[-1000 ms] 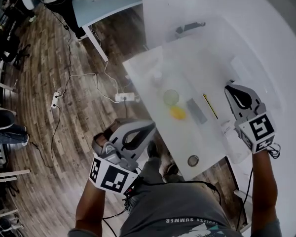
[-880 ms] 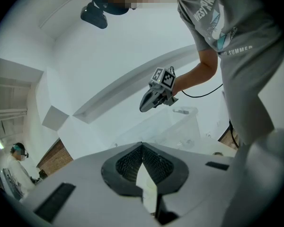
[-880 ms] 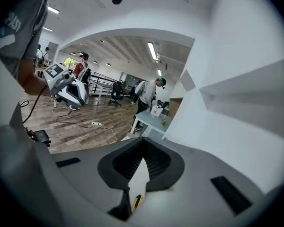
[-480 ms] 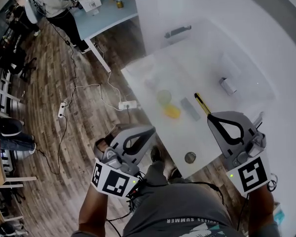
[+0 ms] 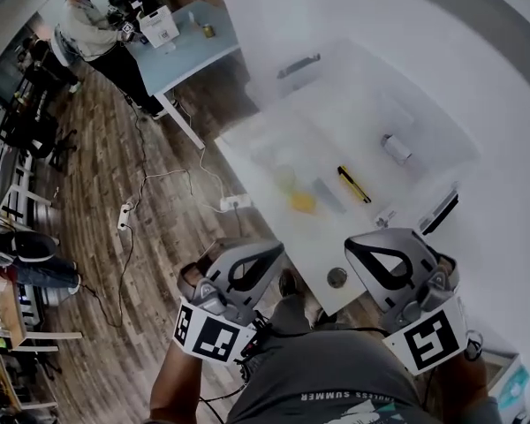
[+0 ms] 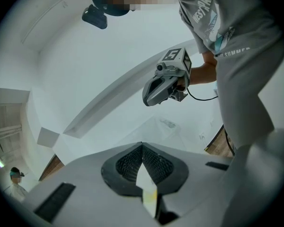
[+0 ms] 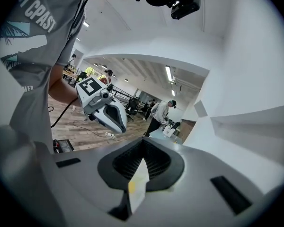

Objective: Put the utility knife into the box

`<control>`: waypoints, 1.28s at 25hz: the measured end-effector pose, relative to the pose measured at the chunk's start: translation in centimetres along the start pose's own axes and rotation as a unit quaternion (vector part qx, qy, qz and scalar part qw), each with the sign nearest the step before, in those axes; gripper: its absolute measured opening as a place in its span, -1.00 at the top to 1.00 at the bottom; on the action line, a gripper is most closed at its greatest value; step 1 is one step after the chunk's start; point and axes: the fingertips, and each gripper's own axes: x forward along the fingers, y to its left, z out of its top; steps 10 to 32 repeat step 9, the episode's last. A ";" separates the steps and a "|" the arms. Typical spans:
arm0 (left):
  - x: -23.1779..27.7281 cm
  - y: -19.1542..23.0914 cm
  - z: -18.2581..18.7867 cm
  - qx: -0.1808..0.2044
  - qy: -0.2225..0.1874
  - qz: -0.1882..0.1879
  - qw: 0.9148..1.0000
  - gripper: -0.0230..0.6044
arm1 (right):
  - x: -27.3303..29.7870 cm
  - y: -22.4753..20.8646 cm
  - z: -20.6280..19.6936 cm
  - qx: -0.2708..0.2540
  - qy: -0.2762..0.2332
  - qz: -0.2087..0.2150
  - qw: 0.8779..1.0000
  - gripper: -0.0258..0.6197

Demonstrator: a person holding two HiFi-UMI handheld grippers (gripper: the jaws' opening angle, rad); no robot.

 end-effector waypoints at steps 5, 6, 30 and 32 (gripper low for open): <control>0.1 -1.8 2.8 0.014 -0.003 -0.011 1.000 0.89 | -3.0 1.6 0.7 0.009 -0.016 0.001 1.000 0.89; 0.2 -2.2 3.4 0.016 -0.003 -0.013 1.000 0.89 | -3.6 1.9 0.9 0.011 -0.017 0.003 1.000 0.89; 0.3 -3.4 5.0 0.022 -0.002 -0.019 1.000 0.89 | -5.4 2.9 1.0 0.017 -0.022 0.008 1.000 0.89; 0.3 -3.4 5.0 0.022 -0.002 -0.019 1.000 0.89 | -5.4 2.9 1.0 0.017 -0.022 0.008 1.000 0.89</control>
